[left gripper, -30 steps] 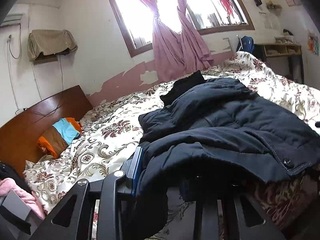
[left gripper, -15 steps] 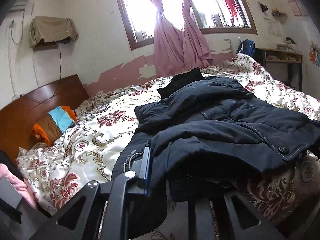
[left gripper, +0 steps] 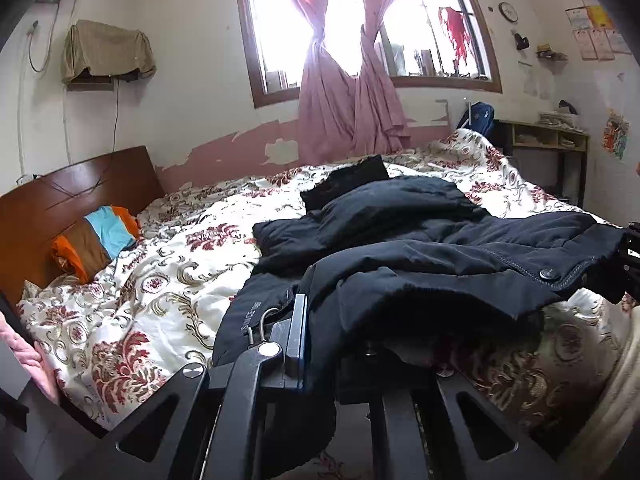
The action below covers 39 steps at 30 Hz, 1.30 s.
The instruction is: Fold large clothes
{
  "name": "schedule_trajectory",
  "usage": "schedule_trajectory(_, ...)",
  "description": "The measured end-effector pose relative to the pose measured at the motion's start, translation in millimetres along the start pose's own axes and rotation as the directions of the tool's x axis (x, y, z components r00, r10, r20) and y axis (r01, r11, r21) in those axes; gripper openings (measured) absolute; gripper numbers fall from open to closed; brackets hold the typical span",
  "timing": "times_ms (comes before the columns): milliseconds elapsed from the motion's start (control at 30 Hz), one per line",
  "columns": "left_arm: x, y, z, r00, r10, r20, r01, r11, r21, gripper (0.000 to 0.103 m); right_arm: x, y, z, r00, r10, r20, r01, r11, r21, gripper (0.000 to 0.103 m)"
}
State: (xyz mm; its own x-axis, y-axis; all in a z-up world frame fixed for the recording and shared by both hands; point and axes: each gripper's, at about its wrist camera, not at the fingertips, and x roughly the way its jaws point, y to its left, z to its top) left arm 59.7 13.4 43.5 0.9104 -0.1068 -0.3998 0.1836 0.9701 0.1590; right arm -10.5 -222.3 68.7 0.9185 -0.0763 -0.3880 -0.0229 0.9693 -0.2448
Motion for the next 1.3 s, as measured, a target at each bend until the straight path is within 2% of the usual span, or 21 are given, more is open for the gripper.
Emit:
schedule_trajectory(133, -24.8, 2.1, 13.4, 0.999, -0.009, 0.042, 0.009, 1.000, -0.002, 0.009, -28.4, -8.4, 14.0, 0.999, 0.005, 0.048, -0.007, 0.999, 0.036, 0.008)
schedule_trajectory(333, -62.2, 8.3, 46.3, 0.987, -0.003, 0.164, 0.002, 1.000, 0.008, 0.009, -67.3, -21.4, 48.2, 0.985, -0.004, 0.171, -0.005, 0.999, 0.051, 0.007)
schedule_trajectory(533, -55.8, 14.8, 75.5, 0.975, -0.001, 0.222, -0.009, 0.999, 0.042, 0.008, -53.5, -34.6, 85.8, 0.971, 0.007, 0.237, -0.023, 0.998, 0.066, 0.007)
schedule_trajectory(733, -20.3, 21.1, 107.8, 0.965, 0.018, 0.263, -0.036, 0.997, 0.061, 0.009, -9.2, -34.5, 122.6, 0.958, -0.024, 0.285, 0.014, 0.999, 0.037, 0.007)
schedule_trajectory(967, 38.6, 36.4, 146.1, 0.957, 0.011, 0.291, -0.010, 1.000, -0.004, 0.009, 53.4, -33.8, 167.2, 0.949, -0.047, 0.313, 0.044, 0.999, 0.018, 0.007)
schedule_trajectory(1133, 92.6, 45.2, 172.2, 0.964, 0.010, 0.265, -0.008, 1.000, -0.012, 0.009, 111.1, -39.3, 199.1, 0.956, -0.056, 0.287, 0.056, 0.998, 0.009, 0.007)
schedule_trajectory(1300, 156.4, 48.8, 192.6, 0.980, 0.020, 0.197, -0.019, 1.000, -0.007, 0.009, 180.6, -44.2, 223.6, 0.972, -0.047, 0.230, 0.043, 0.999, 0.020, 0.007)
